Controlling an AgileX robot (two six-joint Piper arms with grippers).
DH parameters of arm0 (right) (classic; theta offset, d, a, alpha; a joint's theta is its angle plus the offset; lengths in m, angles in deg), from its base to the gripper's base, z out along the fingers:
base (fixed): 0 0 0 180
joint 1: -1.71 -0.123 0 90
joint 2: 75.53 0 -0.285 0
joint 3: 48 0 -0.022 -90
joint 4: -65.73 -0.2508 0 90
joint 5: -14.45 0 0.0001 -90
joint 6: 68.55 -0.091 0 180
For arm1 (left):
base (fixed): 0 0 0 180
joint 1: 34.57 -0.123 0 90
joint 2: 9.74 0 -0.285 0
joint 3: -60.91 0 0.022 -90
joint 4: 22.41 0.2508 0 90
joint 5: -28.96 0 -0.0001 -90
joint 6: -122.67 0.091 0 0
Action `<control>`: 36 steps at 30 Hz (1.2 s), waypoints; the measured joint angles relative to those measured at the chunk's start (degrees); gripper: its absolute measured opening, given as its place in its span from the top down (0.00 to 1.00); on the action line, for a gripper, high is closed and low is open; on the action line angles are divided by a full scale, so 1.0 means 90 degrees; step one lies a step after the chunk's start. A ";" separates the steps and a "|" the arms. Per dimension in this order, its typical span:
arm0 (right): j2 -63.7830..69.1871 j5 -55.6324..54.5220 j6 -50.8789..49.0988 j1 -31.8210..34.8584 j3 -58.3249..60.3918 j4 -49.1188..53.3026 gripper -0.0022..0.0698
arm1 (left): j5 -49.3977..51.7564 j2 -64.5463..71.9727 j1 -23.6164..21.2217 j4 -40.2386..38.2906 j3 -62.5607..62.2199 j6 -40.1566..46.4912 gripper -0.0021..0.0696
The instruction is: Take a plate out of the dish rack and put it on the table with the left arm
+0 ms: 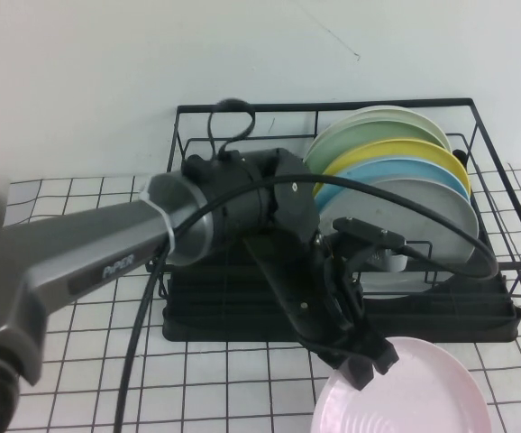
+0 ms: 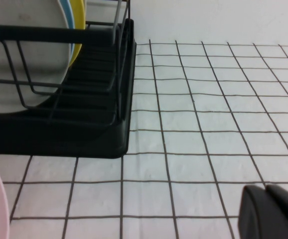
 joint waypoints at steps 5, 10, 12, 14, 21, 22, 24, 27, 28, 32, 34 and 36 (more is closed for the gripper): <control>0.0000 0.0000 0.0000 0.0000 0.0000 0.0000 0.97 | -0.0226 0.0245 0.0000 0.0018 -0.0010 -0.0070 0.86; 0.0000 0.0000 0.0000 0.0000 0.0000 0.0000 0.97 | -0.0255 0.0353 -0.0012 0.0073 -0.0028 -0.0163 0.84; 0.0000 0.0000 0.0000 0.0011 0.0000 0.0000 0.97 | -0.0283 0.0352 -0.0025 0.0182 -0.0028 -0.0163 0.78; 0.0000 0.0000 0.0000 0.0009 0.0000 0.0000 0.97 | -0.0367 0.0397 -0.0037 0.0353 -0.0028 -0.0163 0.67; 0.0000 0.0000 0.0000 0.0009 0.0000 0.0000 0.97 | -0.0613 0.0446 -0.0069 0.0744 -0.0028 -0.0148 0.25; 0.0000 0.0000 0.0000 0.0009 0.0000 0.0000 0.97 | -0.0660 0.0446 -0.0069 0.0812 -0.0028 -0.0148 0.23; 0.0000 0.0000 0.0000 0.0009 0.0000 0.0000 0.97 | -0.0672 0.0372 -0.0069 0.0972 -0.0028 -0.0148 0.21; 0.0000 0.0000 0.0000 0.0009 0.0000 0.0000 0.97 | -0.0612 0.0017 0.0007 0.1291 0.0002 -0.0197 0.24; 0.0000 0.0000 0.0000 0.0009 0.0000 0.0000 0.97 | -0.0579 -0.0161 0.0061 0.1385 0.0016 -0.0230 0.28; 0.0000 0.0000 0.0000 0.0009 0.0000 0.0000 0.97 | -0.0829 -0.1128 0.0164 0.1462 0.0239 -0.0268 0.63; 0.0000 0.0000 0.0000 0.0009 0.0000 0.0000 0.97 | -0.1064 -0.1723 0.0173 0.1402 0.0442 -0.0138 0.82; 0.0000 0.0000 0.0000 0.0009 0.0000 0.0000 0.97 | -0.1134 -0.2100 0.0173 0.1376 0.0617 -0.0071 0.90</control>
